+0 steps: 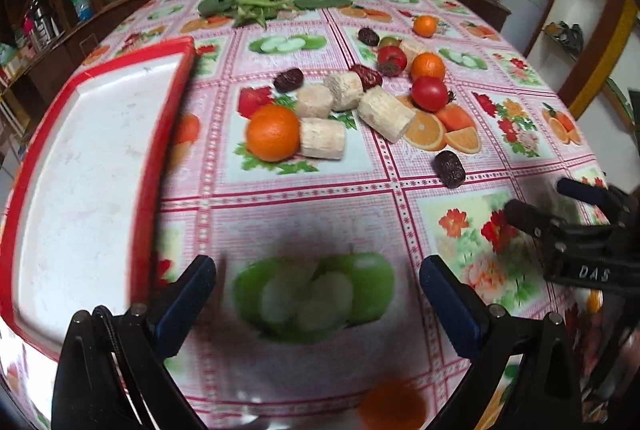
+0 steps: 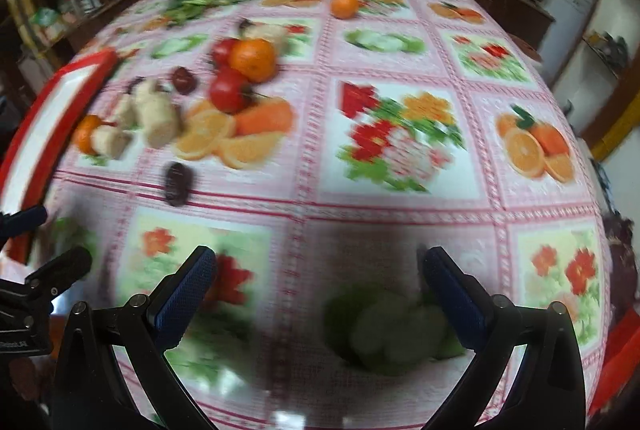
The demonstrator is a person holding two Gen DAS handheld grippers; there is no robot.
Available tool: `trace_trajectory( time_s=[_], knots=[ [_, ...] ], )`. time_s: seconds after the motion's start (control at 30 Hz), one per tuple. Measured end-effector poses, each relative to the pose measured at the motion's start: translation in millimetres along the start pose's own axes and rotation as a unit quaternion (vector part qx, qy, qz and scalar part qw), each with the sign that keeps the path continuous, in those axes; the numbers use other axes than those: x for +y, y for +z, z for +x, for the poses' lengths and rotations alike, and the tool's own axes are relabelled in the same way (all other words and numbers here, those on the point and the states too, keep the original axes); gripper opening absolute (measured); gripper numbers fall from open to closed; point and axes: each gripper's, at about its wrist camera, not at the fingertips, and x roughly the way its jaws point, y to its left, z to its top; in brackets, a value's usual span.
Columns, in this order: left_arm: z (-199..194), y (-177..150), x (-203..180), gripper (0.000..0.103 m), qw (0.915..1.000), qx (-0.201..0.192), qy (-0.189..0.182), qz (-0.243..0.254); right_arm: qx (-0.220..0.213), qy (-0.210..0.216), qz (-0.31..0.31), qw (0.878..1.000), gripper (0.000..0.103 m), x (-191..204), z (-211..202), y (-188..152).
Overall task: Organize fruits
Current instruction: 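Grasp a dark red date with the right gripper while the left gripper grasps an orange, then lift the date in the right gripper while the left gripper holds the orange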
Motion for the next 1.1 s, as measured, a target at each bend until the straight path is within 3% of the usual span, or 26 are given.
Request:
trace_trajectory(
  time_s=[0.17, 0.43, 0.53, 0.7, 0.8, 0.9, 1.0, 1.07, 1.1],
  knots=[
    [-13.4, -3.4, 11.9, 0.103, 0.9996, -0.005, -0.015, 0.022, -0.007, 0.035, -0.056, 0.998, 0.103, 32.4, -0.7, 12.7],
    [-27.1, -17.7, 17.6, 0.103, 0.9979, 0.003, -0.051, 0.041, 0.006, 0.082, -0.087, 0.993, 0.1, 55.9, 15.5, 24.0],
    [-37.8, -27.1, 14.7, 0.103, 0.9959, -0.001, -0.069, 0.058, 0.015, 0.103, -0.097, 0.99, 0.084, 62.5, 19.2, 27.2],
    [-49.8, -37.6, 5.2, 0.103, 0.992, -0.006, -0.104, 0.072, 0.013, 0.086, -0.145, 0.986, 0.044, 77.5, 19.6, 27.3],
    [-49.3, -41.8, -1.9, 0.102, 0.9898, 0.001, -0.123, 0.072, 0.012, 0.083, -0.155, 0.984, 0.043, 78.6, 20.8, 27.6],
    [-44.0, -45.9, -10.3, 0.094, 0.9889, 0.013, -0.128, 0.074, 0.011, 0.087, -0.151, 0.985, 0.043, 76.2, 21.5, 27.4],
    [-36.7, -49.7, -17.8, 0.08, 0.9893, 0.022, -0.122, 0.077, 0.009, 0.09, -0.148, 0.985, 0.043, 74.8, 21.8, 27.1],
    [-30.1, -52.0, -19.3, 0.062, 0.9897, 0.031, -0.121, 0.071, 0.008, 0.09, -0.149, 0.985, 0.043, 75.1, 21.7, 27.3],
    [-28.9, -52.8, -19.5, 0.06, 0.9909, 0.028, -0.113, 0.068, 0.008, 0.09, -0.15, 0.985, 0.043, 75.7, 22.0, 27.5]
  ],
)
